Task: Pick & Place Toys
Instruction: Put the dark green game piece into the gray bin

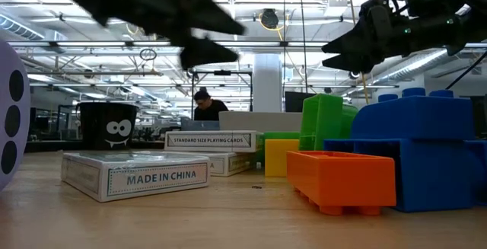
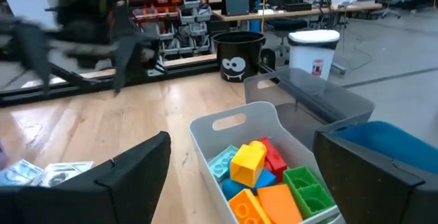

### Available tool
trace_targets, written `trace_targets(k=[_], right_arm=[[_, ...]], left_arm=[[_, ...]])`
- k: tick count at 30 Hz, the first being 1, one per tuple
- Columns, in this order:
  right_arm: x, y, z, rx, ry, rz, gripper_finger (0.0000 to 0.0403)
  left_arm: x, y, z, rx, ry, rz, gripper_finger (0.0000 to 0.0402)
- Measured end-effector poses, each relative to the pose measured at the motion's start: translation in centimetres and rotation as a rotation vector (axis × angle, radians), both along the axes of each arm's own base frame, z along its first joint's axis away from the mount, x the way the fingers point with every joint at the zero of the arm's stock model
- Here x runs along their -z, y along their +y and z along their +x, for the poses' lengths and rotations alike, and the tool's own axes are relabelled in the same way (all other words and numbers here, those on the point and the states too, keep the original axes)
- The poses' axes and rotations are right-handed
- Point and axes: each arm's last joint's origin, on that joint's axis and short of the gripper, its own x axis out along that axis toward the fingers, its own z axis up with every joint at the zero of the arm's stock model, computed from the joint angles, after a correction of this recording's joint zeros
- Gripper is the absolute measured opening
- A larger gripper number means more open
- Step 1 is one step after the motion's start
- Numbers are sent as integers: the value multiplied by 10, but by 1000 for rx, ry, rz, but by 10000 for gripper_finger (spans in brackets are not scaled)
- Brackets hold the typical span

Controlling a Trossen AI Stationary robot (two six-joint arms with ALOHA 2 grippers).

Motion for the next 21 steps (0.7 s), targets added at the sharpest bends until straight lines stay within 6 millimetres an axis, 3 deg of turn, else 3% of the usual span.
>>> trace_targets(k=[5, 10, 15, 21], right_arm=[[0, 1, 0, -48, -8, 45, 345], [0, 3, 1, -102, -17, 83, 345], [1, 4, 1, -122, -11, 87, 345], [0, 4, 1, -122, -12, 74, 345]], left_arm=[[18, -12, 53, 76, 157, 77, 310], [46, -17, 85, 118, 382, 183, 310], [61, -15, 97, 46, 553, 258, 310], [68, -8, 94, -40, 647, 304, 310]])
